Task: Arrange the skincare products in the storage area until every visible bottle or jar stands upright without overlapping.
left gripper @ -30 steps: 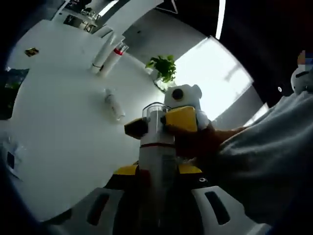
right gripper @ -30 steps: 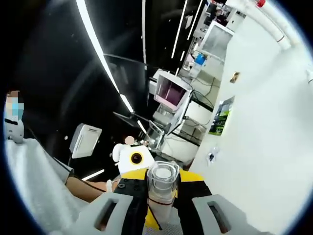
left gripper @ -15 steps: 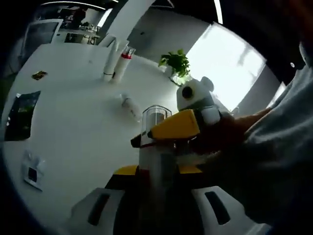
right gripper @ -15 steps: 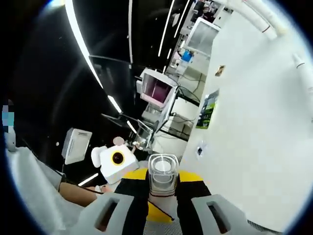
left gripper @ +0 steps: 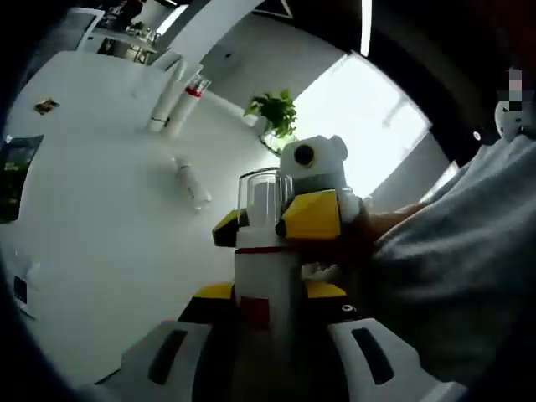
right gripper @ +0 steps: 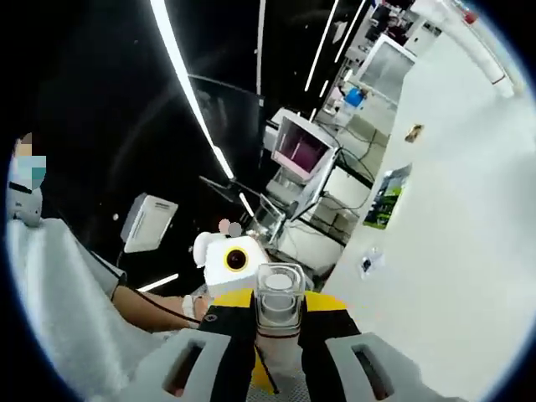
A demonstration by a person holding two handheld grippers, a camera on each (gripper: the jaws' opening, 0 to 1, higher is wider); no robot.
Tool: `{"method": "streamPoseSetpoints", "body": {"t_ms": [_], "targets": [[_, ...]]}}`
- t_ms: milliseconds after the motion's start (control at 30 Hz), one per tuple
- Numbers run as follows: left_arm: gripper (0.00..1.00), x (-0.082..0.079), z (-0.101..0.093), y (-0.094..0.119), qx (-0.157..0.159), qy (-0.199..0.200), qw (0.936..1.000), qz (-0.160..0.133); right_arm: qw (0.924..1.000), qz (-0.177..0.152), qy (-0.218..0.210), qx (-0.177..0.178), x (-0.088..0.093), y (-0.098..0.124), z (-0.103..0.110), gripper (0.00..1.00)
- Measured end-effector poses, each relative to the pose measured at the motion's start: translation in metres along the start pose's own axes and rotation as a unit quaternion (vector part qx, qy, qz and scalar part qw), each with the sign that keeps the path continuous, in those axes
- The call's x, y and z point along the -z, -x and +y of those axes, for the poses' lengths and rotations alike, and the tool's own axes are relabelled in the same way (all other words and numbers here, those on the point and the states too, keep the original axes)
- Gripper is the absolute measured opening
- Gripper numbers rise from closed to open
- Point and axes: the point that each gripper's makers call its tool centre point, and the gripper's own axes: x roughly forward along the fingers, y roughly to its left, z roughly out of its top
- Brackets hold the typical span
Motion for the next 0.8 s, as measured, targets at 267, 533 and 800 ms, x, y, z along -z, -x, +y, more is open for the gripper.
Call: {"method": "streamPoseSetpoints", "body": {"t_ms": [267, 533, 800], "targets": [[0.22, -0.006, -0.017, 0.005, 0.07, 0.068, 0.9951, -0.013, 0.9995, -0.008, 0.01, -0.027, -0.004, 0.0, 0.011, 0.13], [0.22, 0.002, -0.011, 0.001, 0.036, 0.031, 0.9988, 0.006, 0.9999, -0.002, -0.009, -0.007, 0.002, -0.003, 0.0, 0.14], [0.21, 0.005, 0.017, -0.001, -0.054, -0.007, 0.9984, 0.016, 0.9991, -0.009, -0.015, 0.039, 0.001, 0.0, -0.02, 0.16]]}}
